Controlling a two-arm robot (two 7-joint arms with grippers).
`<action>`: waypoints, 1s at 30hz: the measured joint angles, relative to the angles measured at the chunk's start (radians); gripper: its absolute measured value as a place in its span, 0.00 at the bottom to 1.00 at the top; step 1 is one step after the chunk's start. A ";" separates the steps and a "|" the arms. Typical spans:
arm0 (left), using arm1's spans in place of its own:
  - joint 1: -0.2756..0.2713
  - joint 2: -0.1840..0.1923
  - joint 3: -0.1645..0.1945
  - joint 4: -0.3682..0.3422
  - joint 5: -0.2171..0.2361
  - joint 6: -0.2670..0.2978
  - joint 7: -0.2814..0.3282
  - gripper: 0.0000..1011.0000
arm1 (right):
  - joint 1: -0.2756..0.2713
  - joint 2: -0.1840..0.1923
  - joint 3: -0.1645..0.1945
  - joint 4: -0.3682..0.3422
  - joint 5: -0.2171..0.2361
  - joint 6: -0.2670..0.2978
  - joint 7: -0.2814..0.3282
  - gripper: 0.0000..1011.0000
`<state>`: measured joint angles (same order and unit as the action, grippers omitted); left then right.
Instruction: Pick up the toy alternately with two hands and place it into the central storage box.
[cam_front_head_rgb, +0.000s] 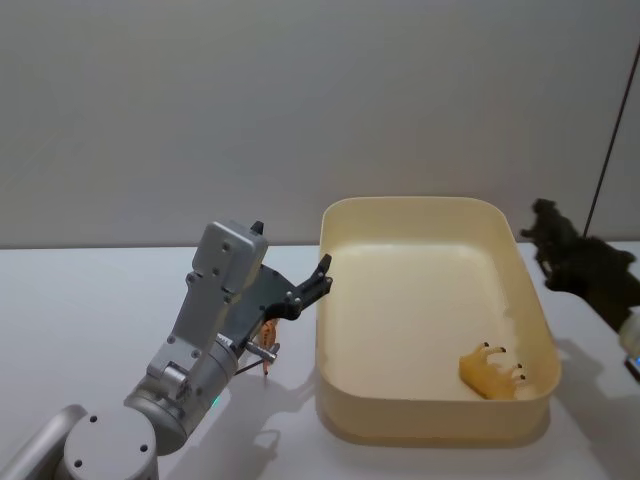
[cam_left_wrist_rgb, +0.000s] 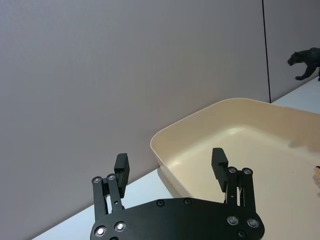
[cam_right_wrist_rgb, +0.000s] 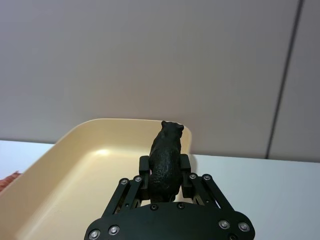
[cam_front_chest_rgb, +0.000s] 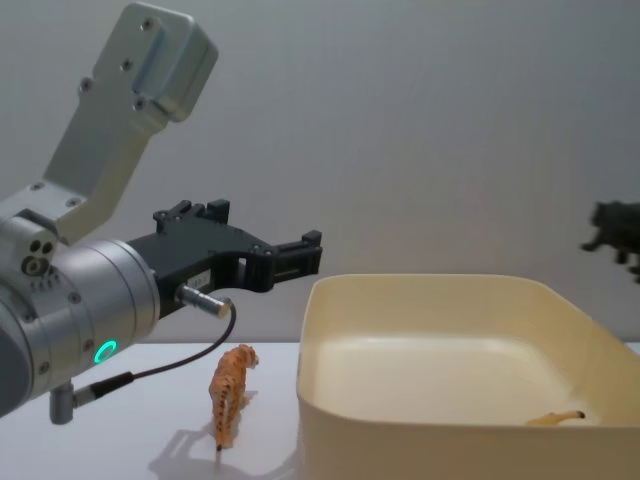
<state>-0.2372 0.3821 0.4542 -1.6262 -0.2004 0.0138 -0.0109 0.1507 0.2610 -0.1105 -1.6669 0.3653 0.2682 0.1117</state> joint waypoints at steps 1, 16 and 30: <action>0.000 0.000 0.000 0.000 0.000 0.000 0.000 0.99 | 0.006 -0.006 -0.006 0.000 -0.004 0.004 0.004 0.31; 0.000 0.000 0.000 0.000 0.000 0.000 0.000 0.99 | 0.070 -0.069 -0.069 0.028 -0.072 0.060 0.050 0.55; 0.000 0.000 0.000 0.000 0.000 0.000 0.000 0.99 | 0.091 -0.089 -0.090 0.040 -0.095 0.077 0.064 0.95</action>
<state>-0.2372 0.3821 0.4542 -1.6262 -0.2004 0.0138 -0.0109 0.2414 0.1718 -0.2003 -1.6266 0.2703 0.3453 0.1755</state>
